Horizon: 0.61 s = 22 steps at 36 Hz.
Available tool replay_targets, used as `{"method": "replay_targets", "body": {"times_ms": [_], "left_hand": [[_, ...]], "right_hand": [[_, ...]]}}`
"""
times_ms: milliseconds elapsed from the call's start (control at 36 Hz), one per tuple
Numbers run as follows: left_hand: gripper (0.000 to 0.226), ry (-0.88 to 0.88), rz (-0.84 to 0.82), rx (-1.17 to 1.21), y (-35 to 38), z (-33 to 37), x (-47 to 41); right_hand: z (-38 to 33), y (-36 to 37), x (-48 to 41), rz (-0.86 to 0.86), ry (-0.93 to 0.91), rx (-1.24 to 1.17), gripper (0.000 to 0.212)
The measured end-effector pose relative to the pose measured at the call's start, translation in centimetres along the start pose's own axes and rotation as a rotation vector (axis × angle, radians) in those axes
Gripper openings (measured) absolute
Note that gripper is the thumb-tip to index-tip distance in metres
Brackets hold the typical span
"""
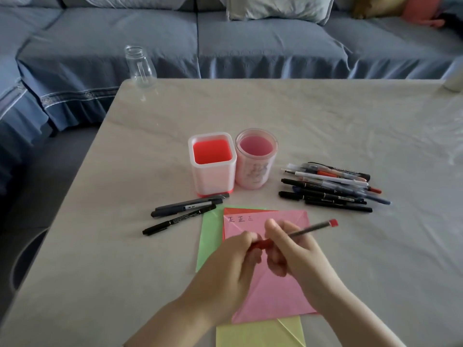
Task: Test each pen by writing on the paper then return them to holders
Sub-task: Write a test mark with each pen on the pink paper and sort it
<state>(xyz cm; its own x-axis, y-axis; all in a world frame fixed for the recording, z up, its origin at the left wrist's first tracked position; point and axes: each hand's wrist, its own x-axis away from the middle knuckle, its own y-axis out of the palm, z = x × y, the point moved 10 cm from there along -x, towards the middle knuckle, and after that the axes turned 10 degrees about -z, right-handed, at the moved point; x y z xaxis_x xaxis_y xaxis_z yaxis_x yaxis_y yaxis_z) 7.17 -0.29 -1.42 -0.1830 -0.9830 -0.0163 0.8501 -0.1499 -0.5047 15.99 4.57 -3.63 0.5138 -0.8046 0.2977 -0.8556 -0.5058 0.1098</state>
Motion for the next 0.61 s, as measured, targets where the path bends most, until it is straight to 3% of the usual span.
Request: {"method": "replay_targets", "body": {"times_ms": [139, 333, 389, 472, 556, 611], "left_hand": [[0.02, 0.086, -0.052, -0.076, 0.9, 1.5, 0.2], [0.014, 0.038, -0.12, 0.049, 0.1, 1.5, 0.3], [0.022, 0.023, -0.137, -0.039, 0.1, 1.2, 0.3], [0.03, -0.058, -0.044, -0.288, -0.8, -1.5, 0.3], [0.02, -0.1, 0.171, -0.534, -3.2, -4.5, 0.7], [0.029, -0.099, 0.289, -0.668, -4.1, -6.3, 1.4]], "right_hand": [[0.2, -0.4, 0.1, 0.127, -0.029, 0.056, 0.041], [-1.4, 0.5, 0.7, -0.026, -0.136, -0.104, 0.041], [-1.7, 0.2, 0.9, -0.007, -0.171, -0.087, 0.035], [-1.2, -1.9, 1.1, 0.141, -0.191, -0.036, 0.043], [-0.4, -4.6, 1.4, 0.286, -0.158, 0.017, 0.039], [0.2, -5.7, 1.5, 0.32, -0.124, 0.037, 0.039]]}}
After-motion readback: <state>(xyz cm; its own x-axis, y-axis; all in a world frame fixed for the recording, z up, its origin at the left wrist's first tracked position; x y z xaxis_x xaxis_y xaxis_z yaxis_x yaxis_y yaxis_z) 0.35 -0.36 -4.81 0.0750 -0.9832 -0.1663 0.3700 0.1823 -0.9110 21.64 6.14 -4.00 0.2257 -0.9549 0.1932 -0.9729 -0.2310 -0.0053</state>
